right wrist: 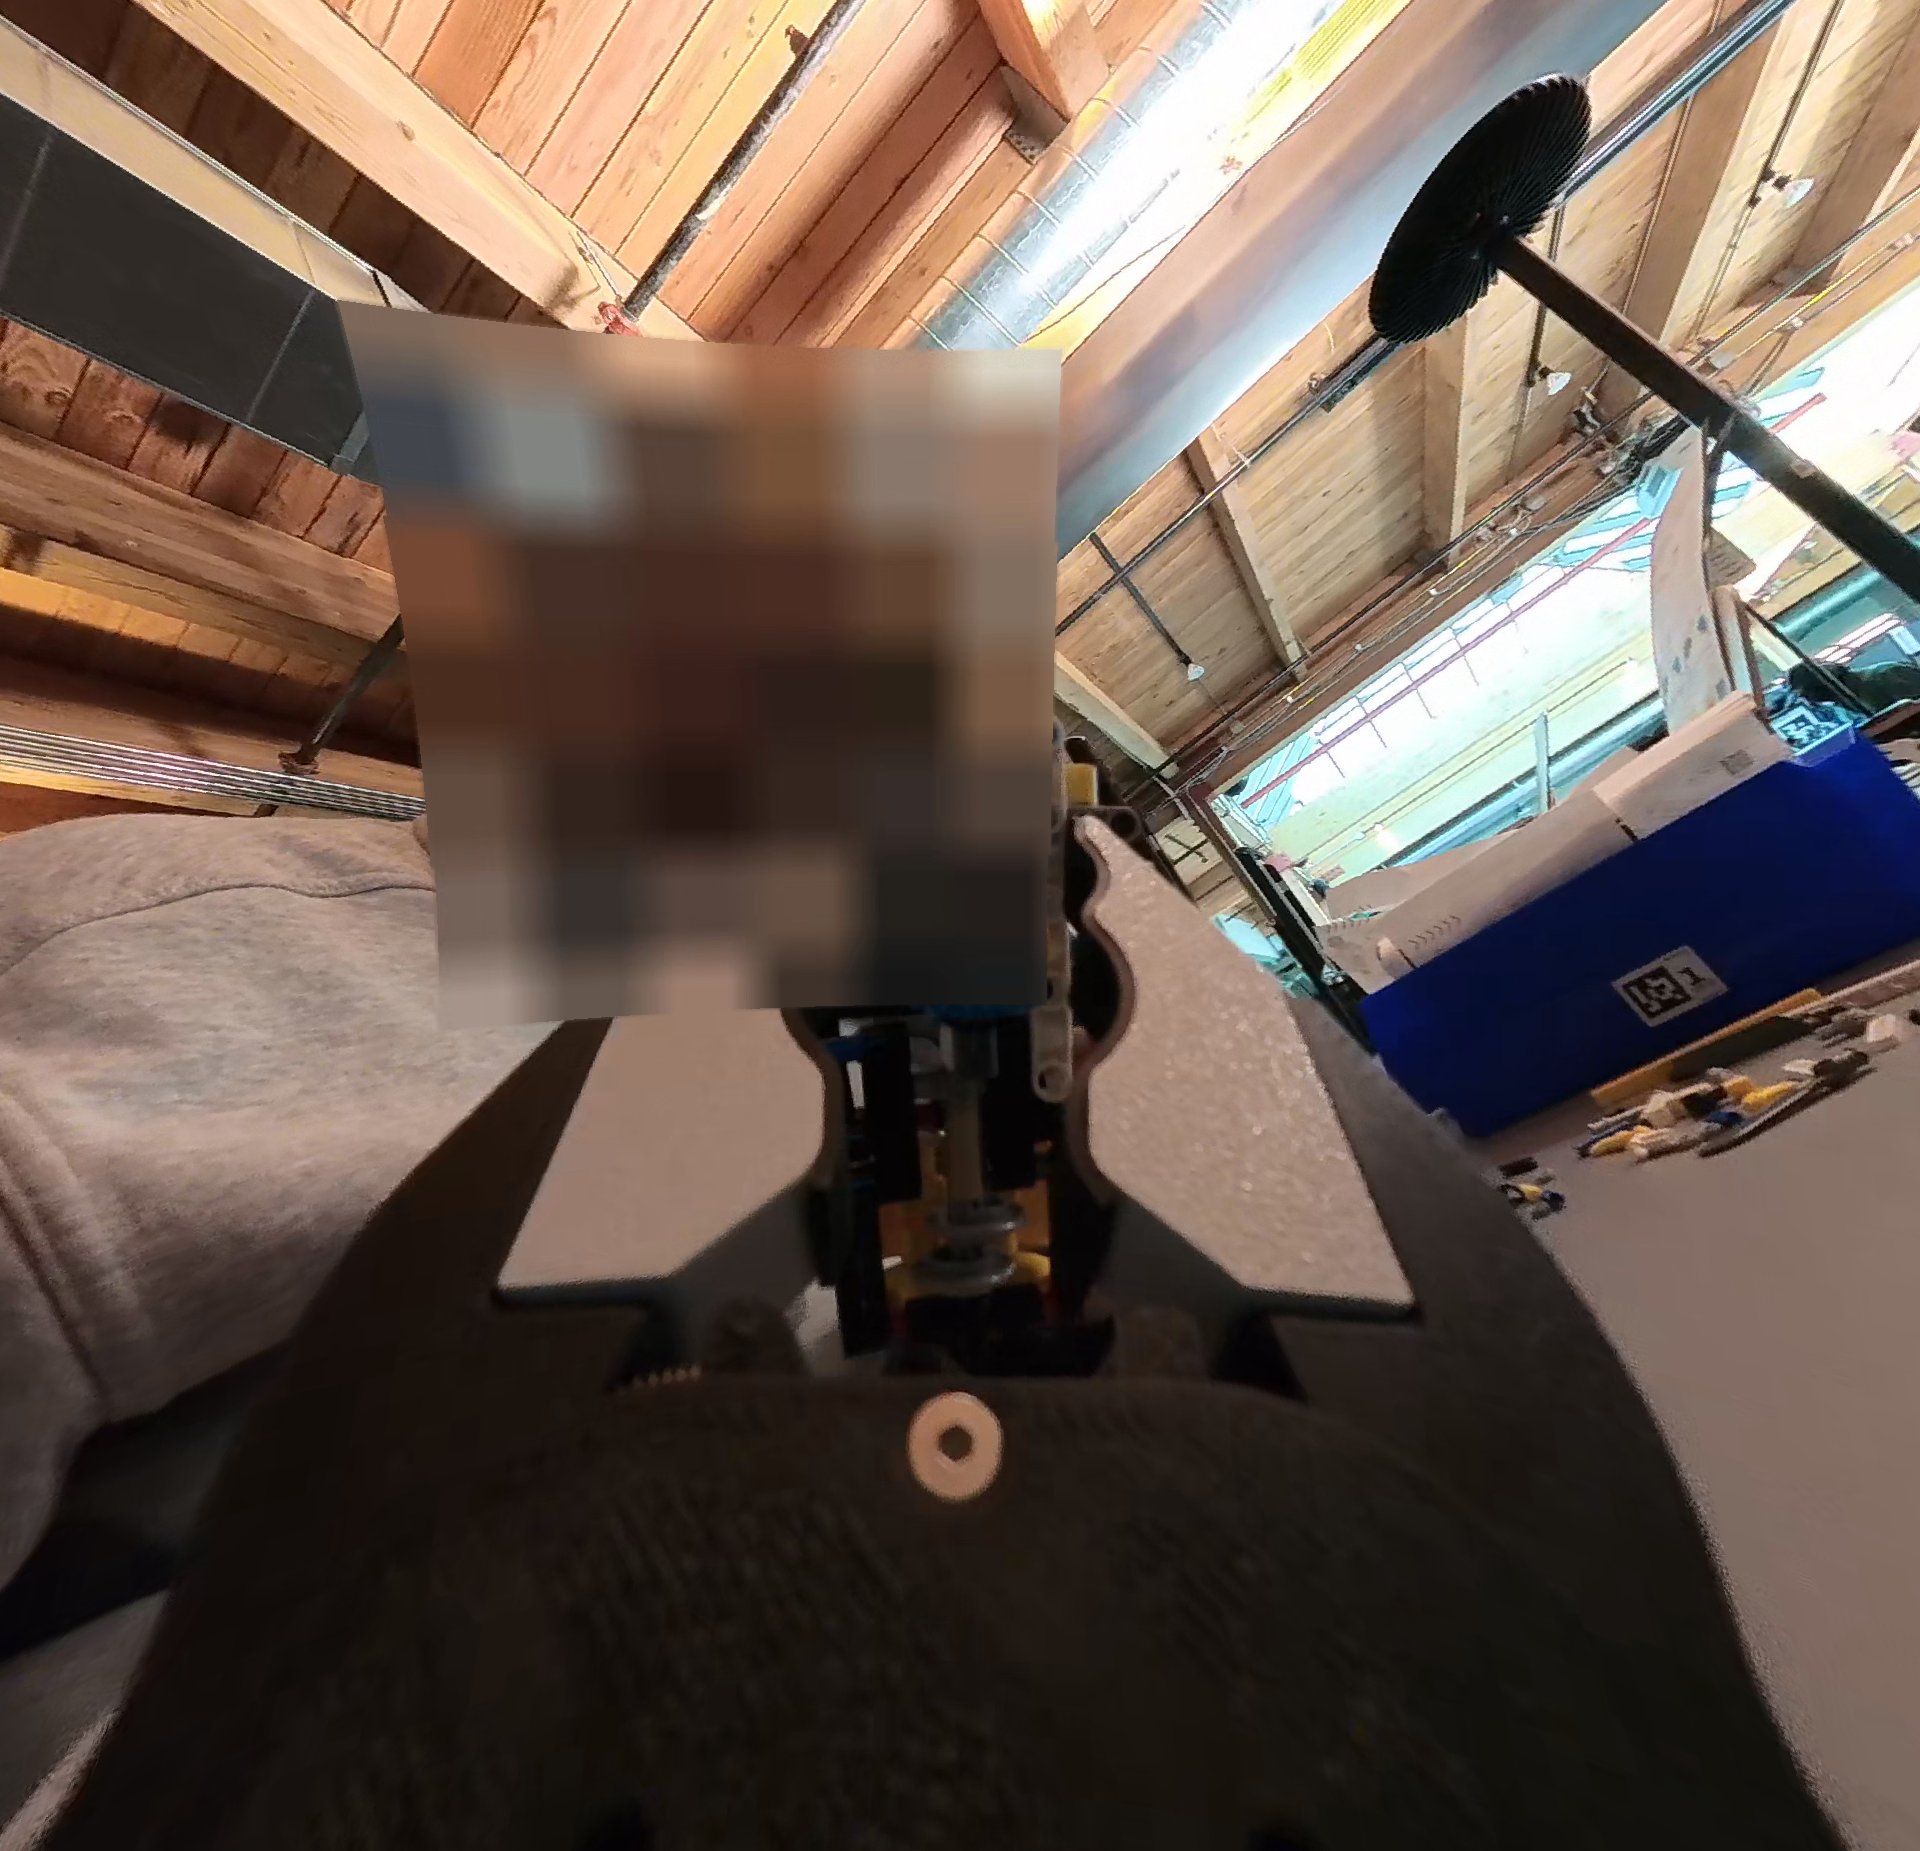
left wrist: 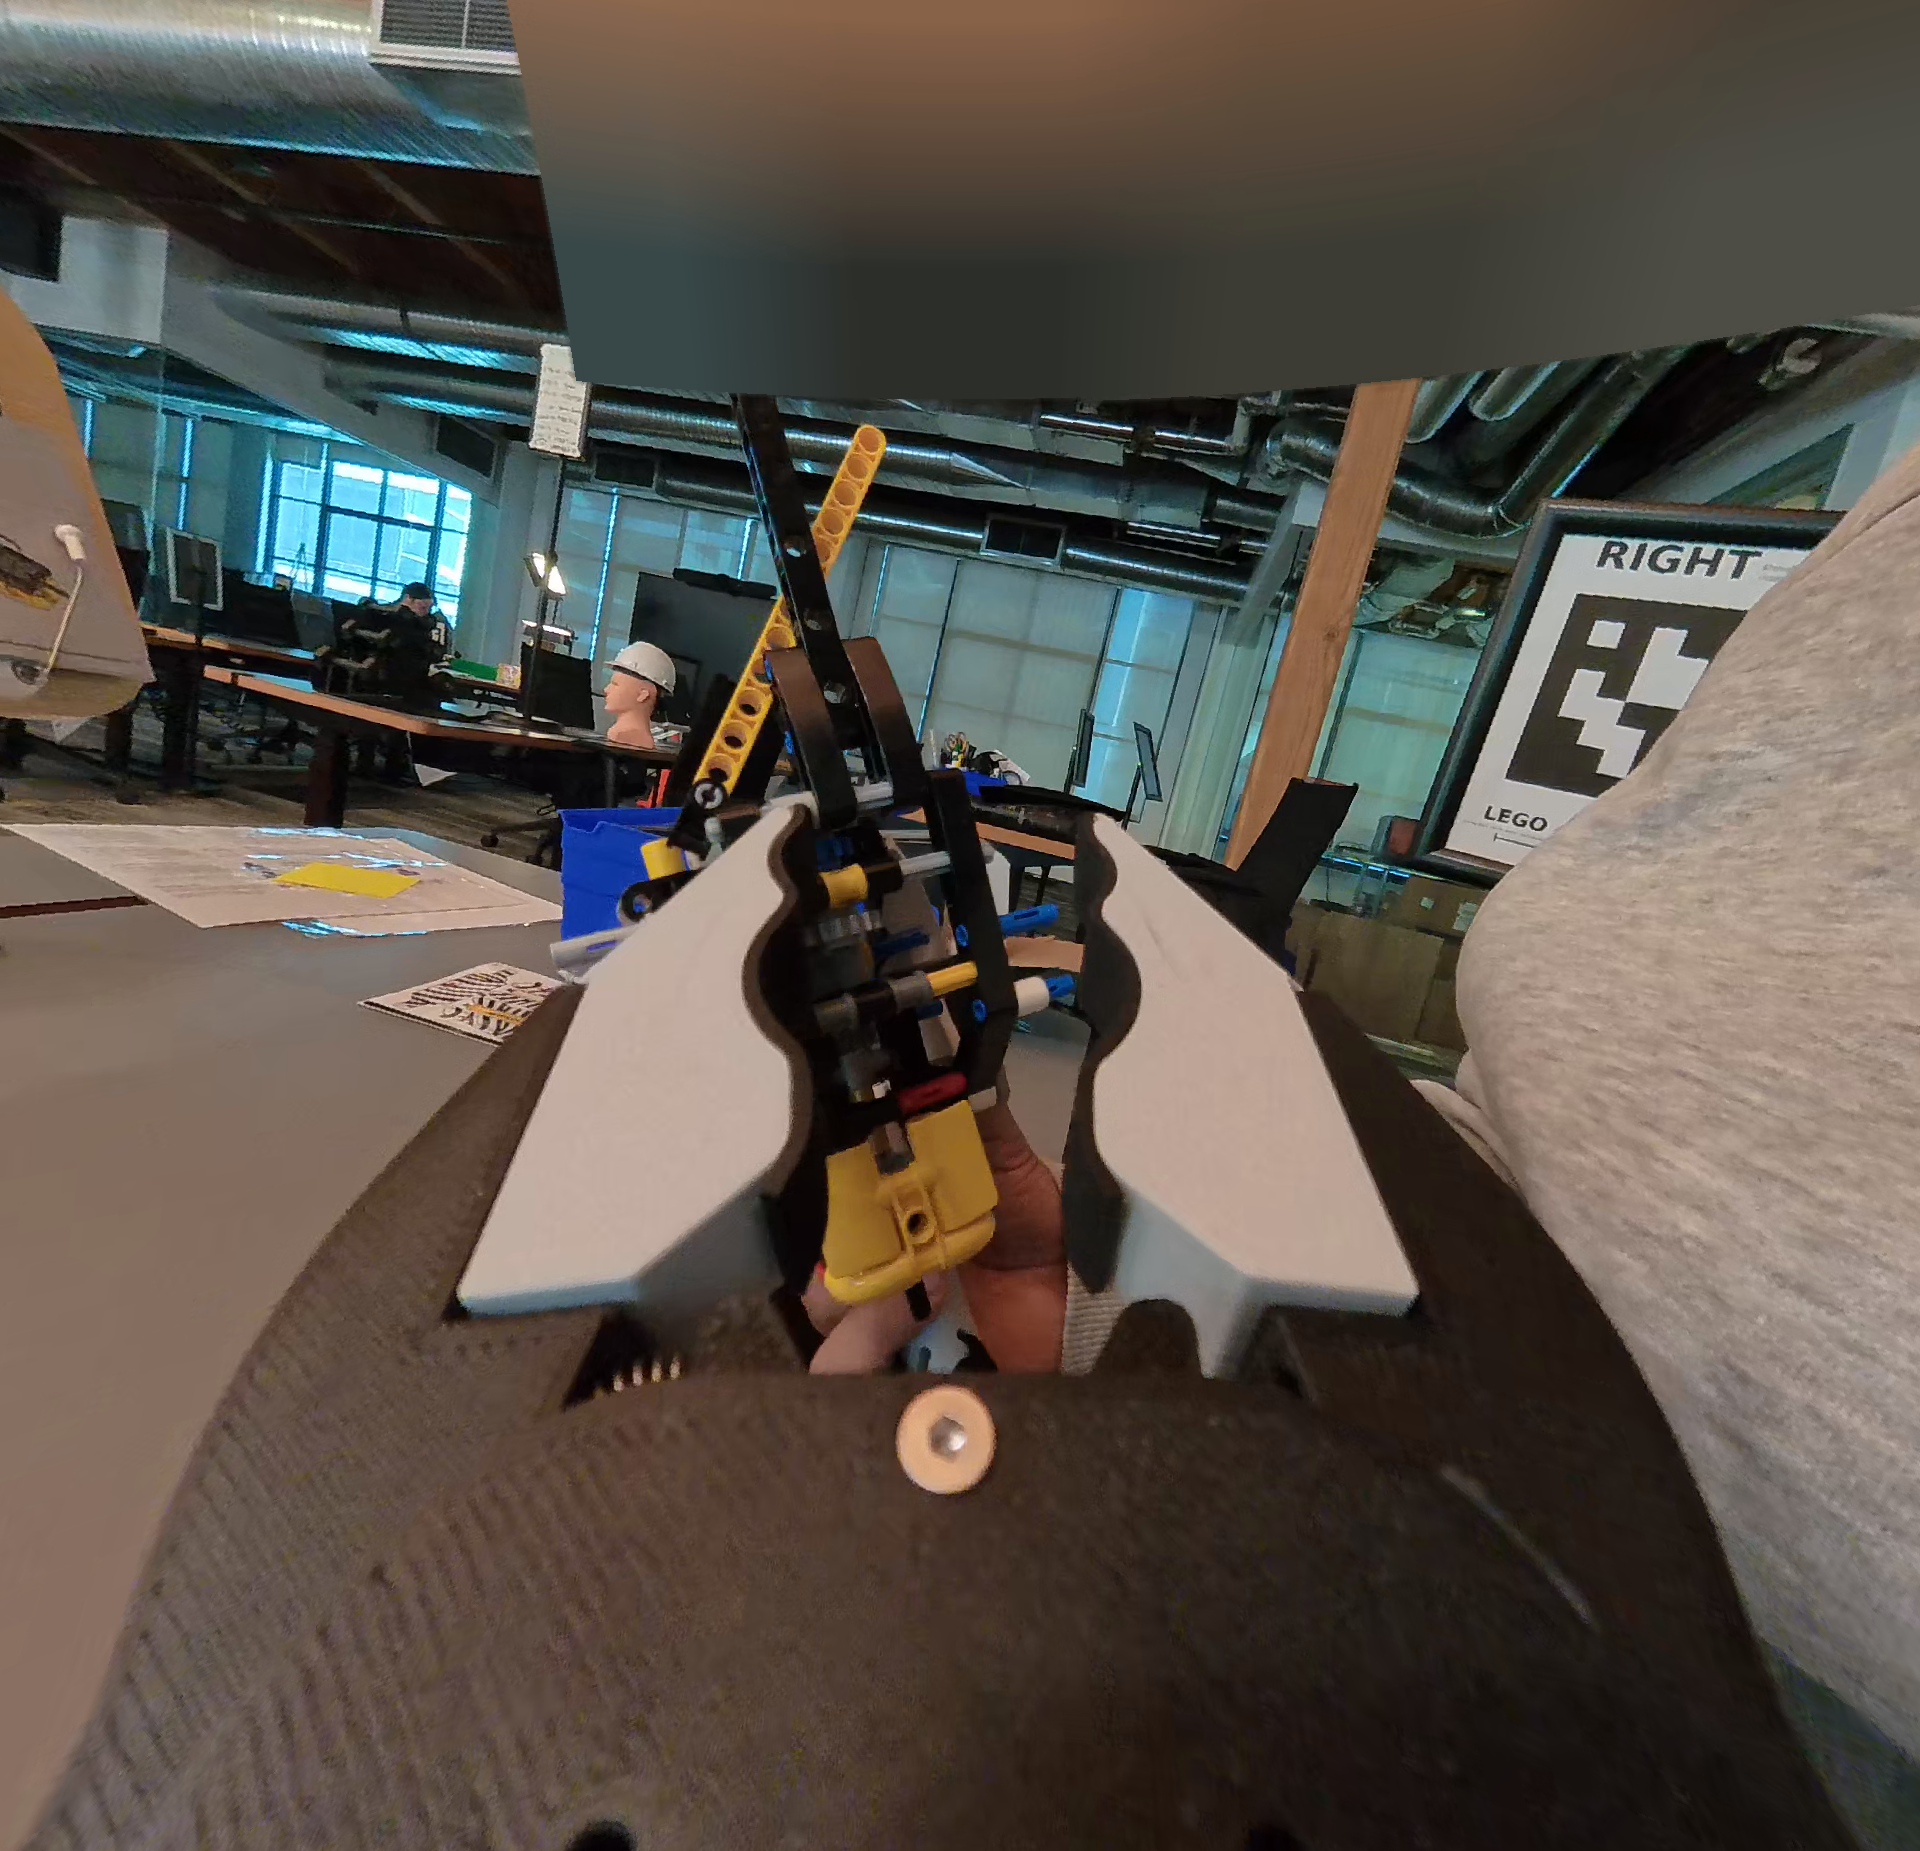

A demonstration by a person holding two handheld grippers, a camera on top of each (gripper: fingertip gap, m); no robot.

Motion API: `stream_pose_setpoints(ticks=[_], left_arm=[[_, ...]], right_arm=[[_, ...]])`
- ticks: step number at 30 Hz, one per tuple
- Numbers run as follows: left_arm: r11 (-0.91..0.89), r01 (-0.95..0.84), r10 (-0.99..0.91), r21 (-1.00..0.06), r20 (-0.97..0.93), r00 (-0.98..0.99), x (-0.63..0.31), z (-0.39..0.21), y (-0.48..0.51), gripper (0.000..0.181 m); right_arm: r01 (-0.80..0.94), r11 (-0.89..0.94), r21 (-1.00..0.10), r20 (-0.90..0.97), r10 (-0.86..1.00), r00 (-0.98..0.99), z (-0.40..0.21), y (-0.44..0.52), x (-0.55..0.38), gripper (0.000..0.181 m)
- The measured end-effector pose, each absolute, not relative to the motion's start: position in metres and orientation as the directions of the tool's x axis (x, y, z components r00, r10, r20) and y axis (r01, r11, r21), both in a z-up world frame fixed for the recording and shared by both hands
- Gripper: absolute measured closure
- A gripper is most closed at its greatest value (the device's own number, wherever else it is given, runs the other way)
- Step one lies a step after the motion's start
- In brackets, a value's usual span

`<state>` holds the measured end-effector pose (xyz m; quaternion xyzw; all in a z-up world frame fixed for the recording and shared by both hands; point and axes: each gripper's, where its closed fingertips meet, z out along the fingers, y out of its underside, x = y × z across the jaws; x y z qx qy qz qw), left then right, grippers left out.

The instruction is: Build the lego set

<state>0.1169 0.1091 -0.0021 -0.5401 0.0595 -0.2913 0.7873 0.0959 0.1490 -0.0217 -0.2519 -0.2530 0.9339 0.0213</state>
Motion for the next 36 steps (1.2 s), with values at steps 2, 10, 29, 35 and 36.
stream_pose_setpoints(ticks=[2,10,29,35,36], left_arm=[[0.255,0.396,-0.52,-0.882,0.22,0.825,0.1148,-0.0011,0.1083,0.133],[0.268,0.398,-0.505,-0.877,0.224,0.833,0.1099,-0.0006,0.1081,0.133],[0.243,0.393,-0.479,-0.887,0.242,0.844,0.1077,-0.0055,0.1134,0.136],[0.243,0.393,-0.479,-0.887,0.243,0.843,0.1073,-0.0056,0.1135,0.137],[0.243,0.393,-0.479,-0.887,0.243,0.843,0.1072,-0.0058,0.1136,0.137]], right_arm=[[0.096,-0.87,-0.484,-0.455,0.157,-0.876,-0.0213,0.148,0.0969,0.143],[0.113,-0.869,-0.481,-0.443,0.13,-0.887,-0.0194,0.1463,0.1003,0.143],[0.139,-0.865,-0.483,-0.44,0.102,-0.892,-0.0192,0.143,0.1017,0.143],[0.141,-0.864,-0.483,-0.441,0.1,-0.892,-0.0192,0.1428,0.1017,0.143],[0.142,-0.864,-0.483,-0.44,0.1,-0.892,-0.0191,0.1428,0.1018,0.143]])
